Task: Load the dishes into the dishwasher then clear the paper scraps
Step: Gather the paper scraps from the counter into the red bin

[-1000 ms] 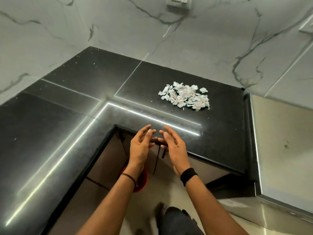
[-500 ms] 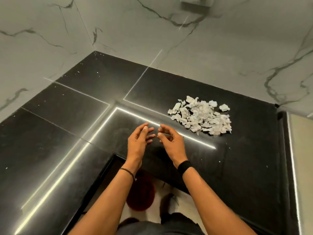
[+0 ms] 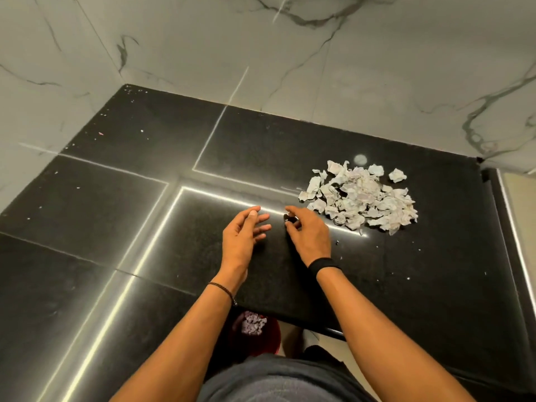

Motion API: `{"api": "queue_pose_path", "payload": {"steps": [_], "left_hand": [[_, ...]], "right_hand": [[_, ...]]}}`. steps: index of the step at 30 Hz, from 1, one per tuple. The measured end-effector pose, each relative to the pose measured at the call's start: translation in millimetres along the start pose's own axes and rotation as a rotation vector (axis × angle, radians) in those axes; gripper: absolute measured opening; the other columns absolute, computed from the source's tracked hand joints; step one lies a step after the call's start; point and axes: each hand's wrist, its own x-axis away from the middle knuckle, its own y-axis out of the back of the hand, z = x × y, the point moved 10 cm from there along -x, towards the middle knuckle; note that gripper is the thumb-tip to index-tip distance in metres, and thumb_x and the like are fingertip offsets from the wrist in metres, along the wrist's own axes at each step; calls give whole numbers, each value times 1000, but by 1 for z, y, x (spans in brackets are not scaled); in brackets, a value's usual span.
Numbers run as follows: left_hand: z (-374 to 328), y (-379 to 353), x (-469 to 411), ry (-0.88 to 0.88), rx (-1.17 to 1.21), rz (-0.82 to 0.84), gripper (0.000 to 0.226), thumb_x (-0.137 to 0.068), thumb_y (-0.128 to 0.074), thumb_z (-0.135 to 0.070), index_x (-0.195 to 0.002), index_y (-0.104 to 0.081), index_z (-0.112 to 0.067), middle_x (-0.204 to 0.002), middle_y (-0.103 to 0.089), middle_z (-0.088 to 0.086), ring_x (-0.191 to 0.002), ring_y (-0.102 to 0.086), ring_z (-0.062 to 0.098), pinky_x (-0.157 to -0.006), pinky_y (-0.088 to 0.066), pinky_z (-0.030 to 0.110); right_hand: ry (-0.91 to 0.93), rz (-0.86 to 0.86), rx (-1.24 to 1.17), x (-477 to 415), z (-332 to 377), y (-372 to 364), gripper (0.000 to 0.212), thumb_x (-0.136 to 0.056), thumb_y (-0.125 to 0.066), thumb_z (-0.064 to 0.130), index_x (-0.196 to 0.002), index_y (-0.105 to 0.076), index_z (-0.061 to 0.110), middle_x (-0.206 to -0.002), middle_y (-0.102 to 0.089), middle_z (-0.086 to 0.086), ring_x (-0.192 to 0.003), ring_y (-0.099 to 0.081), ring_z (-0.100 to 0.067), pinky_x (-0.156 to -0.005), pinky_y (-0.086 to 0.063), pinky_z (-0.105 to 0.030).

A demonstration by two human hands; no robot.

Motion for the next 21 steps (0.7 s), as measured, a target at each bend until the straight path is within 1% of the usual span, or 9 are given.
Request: {"api": "queue_pose_path", "payload": {"steps": [4, 7, 8, 9, 11, 12, 14, 17, 21], "left_hand": [[3, 8, -13, 26, 26, 23, 27, -107, -51, -26, -123, -68, -13, -111, -77, 6, -98, -74, 21, -78, -58, 27], [-1, 0, -18, 38, 80, 52, 27, -107, -52, -26, -124, -67, -12, -111, -77, 7, -101, -74, 23, -84, -59, 32], [-1, -5, -19, 50, 111, 55, 26, -106, -52, -25, -122, -67, -12, -112, -77, 8, -103, -74, 24, -87, -59, 33], [0, -10, -20, 66, 152, 50, 25, -106, -53, -24, -121, -67, -12, -112, -76, 9, -104, -74, 24, -89, -59, 34], [4, -25, -22, 110, 266, 54, 27, -106, -51, -24, -124, -65, -9, -116, -75, 11, -109, -72, 25, -94, -57, 35], [9, -37, -23, 150, 348, 76, 30, -107, -49, -26, -127, -64, -8, -120, -74, 12, -112, -71, 25, -97, -56, 36], [18, -67, -19, 274, 555, 143, 39, -108, -44, -32, -132, -60, -5, -128, -70, 17, -119, -68, 28, -100, -54, 37], [29, -117, -2, 450, 787, 249, 47, -110, -36, -34, -132, -57, 0, -131, -66, 24, -124, -64, 35, -103, -53, 41], [38, -148, 9, 517, 902, 280, 42, -109, -40, -30, -131, -59, 1, -128, -68, 22, -117, -69, 32, -95, -59, 38]], "right_hand": [[43, -59, 114, -3, 8, -1, 25, -95, -65, 17, -119, -72, 20, -112, -73, -3, -100, -67, -26, -87, -54, -40], [82, -23, 188, -4, 15, -9, 19, -96, -61, 15, -112, -71, 16, -106, -71, -6, -98, -65, -29, -84, -53, -43], [59, -15, 158, -3, 13, -9, 18, -96, -61, 14, -111, -69, 17, -104, -70, -4, -95, -65, -26, -83, -52, -41], [-1, -12, 68, -1, 10, -6, 18, -96, -61, 14, -111, -69, 19, -102, -70, -1, -92, -65, -22, -82, -52, -37], [-138, -40, -195, 10, 4, 8, 16, -96, -63, 14, -109, -68, 22, -96, -70, 6, -87, -65, -10, -80, -52, -29], [-169, -65, -313, 18, 7, 17, 16, -95, -65, 13, -108, -69, 21, -96, -71, 8, -88, -66, -6, -82, -53, -25], [-160, -71, -454, 36, 20, 30, 16, -93, -68, 9, -106, -70, 18, -98, -73, 9, -93, -68, -6, -86, -54, -22], [-172, -86, -486, 54, 19, 50, 18, -90, -70, 5, -102, -73, 18, -99, -76, 9, -95, -71, -7, -91, -54, -23], [-246, -255, -495, 59, -14, 96, 19, -85, -78, 5, -96, -75, 19, -90, -76, 10, -86, -70, -4, -82, -52, -15]]}}
